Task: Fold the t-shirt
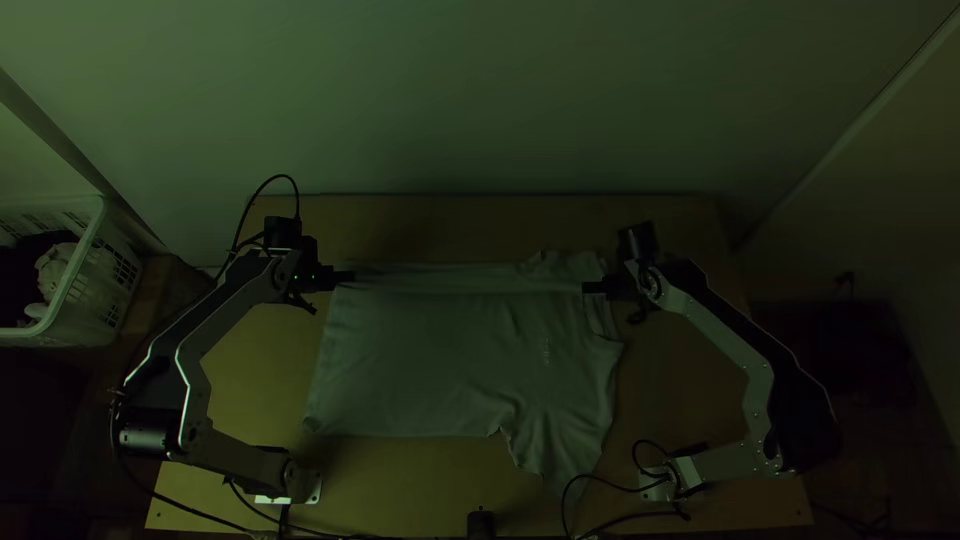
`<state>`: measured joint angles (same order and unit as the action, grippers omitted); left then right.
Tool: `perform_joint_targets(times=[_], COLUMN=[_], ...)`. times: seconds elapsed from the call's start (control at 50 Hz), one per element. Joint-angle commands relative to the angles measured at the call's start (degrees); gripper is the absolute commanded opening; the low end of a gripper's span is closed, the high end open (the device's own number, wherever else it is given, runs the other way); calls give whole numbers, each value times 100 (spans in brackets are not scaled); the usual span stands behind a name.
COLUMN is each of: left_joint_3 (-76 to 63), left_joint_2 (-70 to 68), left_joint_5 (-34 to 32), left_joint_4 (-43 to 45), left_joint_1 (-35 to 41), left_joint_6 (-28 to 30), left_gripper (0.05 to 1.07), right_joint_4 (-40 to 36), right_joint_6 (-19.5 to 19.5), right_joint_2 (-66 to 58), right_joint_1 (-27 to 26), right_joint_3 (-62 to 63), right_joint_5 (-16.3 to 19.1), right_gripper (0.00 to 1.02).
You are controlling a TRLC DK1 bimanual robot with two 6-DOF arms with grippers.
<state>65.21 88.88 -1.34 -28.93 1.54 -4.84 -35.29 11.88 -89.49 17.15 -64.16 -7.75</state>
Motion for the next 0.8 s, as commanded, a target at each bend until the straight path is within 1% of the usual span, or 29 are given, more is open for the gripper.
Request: perform_joint_targets(times=[0.0, 0.14, 0.32, 0.34, 0.36, 0.4, 0.42, 0.48, 0.52, 0.56, 0.64, 0.68, 0.74, 0.78], left_joint_3=[-342, -615, -826, -826, -826, -843, -843, -843, -817, -791, -764, -729, -562, -483], left_joint_2=[-169, -161, -46, -29, -11, -11, -11, -11, -20, -55, -169, -205, -187, -196], left_joint_5=[-41, -41, -41, -41, -41, -41, -41, -41, -33, -41, -41, -41, -261, -384], left_joint_4=[124, 335, 590, 608, 608, 608, 608, 608, 581, 546, 502, 432, 168, 71], left_joint_1=[-31, -66, -84, -84, -101, -110, -119, -128, -119, -119, -119, -119, -137, -172], left_joint_6=[141, 212, 273, 273, 273, 229, 212, 203, 203, 203, 194, 194, 194, 185], left_gripper=[8, 8, 9, 11, 16, 28, 34, 54, 63, 70, 91, 102, 103, 103], right_joint_4=[110, 391, 453, 470, 470, 470, 470, 479, 479, 479, 453, 444, 426, 391], right_joint_6=[-142, -186, -221, -221, -221, -230, -230, -221, -221, -204, -204, -204, -204, -212], right_joint_2=[125, 37, -183, -191, -191, -174, -147, -33, 81, 169, 362, 477, 679, 802], right_joint_1=[17, 17, 17, 17, 17, 17, 26, 26, 26, 8, -36, -62, -71, -71], right_joint_3=[325, 668, 800, 800, 809, 835, 853, 897, 932, 923, 905, 905, 905, 905], right_joint_5=[-69, -60, -69, -69, -69, -69, -69, -69, -69, -69, -69, -69, -69, -60], right_gripper=[2, 2, 2, 2, 2, 3, 5, 20, 28, 38, 51, 56, 66, 70])
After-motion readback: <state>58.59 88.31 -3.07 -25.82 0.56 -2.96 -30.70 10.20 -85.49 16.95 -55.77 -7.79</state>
